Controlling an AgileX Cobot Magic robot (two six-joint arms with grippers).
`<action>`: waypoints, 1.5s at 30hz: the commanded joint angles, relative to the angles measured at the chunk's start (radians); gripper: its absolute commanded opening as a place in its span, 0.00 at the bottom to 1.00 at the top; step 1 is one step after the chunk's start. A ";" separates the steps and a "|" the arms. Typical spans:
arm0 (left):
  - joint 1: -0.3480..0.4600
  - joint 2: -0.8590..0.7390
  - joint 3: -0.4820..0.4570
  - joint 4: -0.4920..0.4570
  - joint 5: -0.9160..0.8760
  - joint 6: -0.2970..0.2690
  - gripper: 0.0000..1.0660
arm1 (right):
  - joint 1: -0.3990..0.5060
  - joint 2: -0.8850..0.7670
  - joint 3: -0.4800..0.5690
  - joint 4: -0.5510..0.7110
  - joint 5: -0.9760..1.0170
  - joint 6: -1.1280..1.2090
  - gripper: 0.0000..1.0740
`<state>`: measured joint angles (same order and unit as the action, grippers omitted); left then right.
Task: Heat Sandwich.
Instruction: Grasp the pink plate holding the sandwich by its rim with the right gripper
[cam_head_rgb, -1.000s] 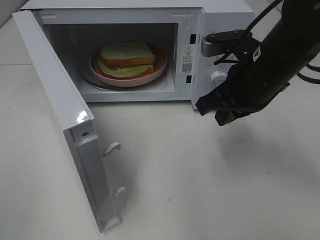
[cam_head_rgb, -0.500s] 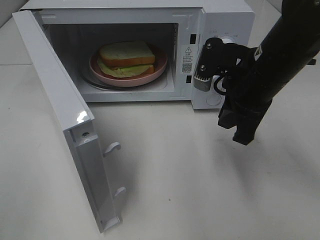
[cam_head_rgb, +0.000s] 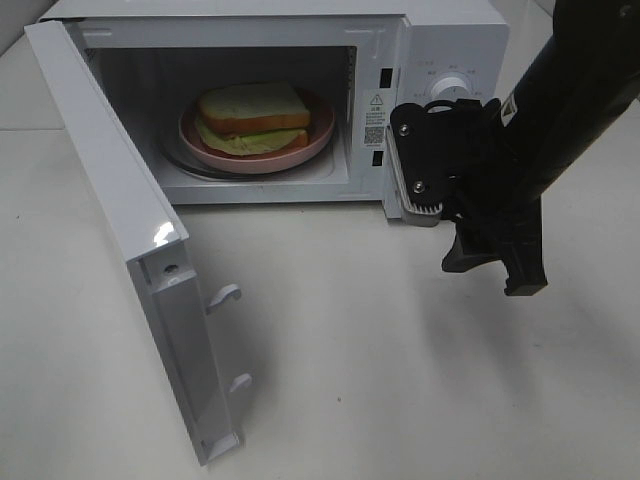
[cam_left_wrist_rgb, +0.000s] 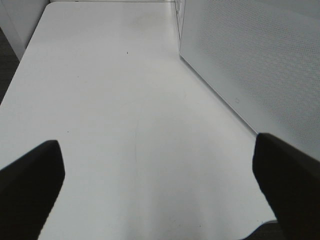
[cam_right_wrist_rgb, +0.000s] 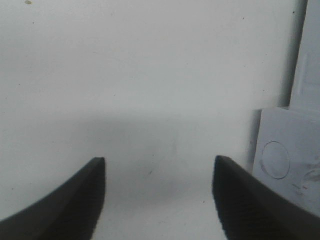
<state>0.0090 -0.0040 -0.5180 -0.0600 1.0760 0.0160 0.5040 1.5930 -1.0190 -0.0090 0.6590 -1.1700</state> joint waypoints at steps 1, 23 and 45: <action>-0.002 -0.017 0.001 -0.008 -0.004 0.000 0.92 | 0.013 -0.008 -0.007 -0.025 -0.018 0.007 0.69; -0.002 -0.017 0.001 -0.008 -0.004 0.000 0.92 | 0.081 0.058 -0.127 -0.217 -0.087 0.038 0.83; -0.002 -0.017 0.001 -0.008 -0.004 0.000 0.92 | 0.127 0.303 -0.363 -0.223 -0.200 0.051 0.79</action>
<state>0.0090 -0.0040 -0.5180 -0.0600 1.0760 0.0160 0.6300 1.8820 -1.3650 -0.2330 0.4720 -1.1380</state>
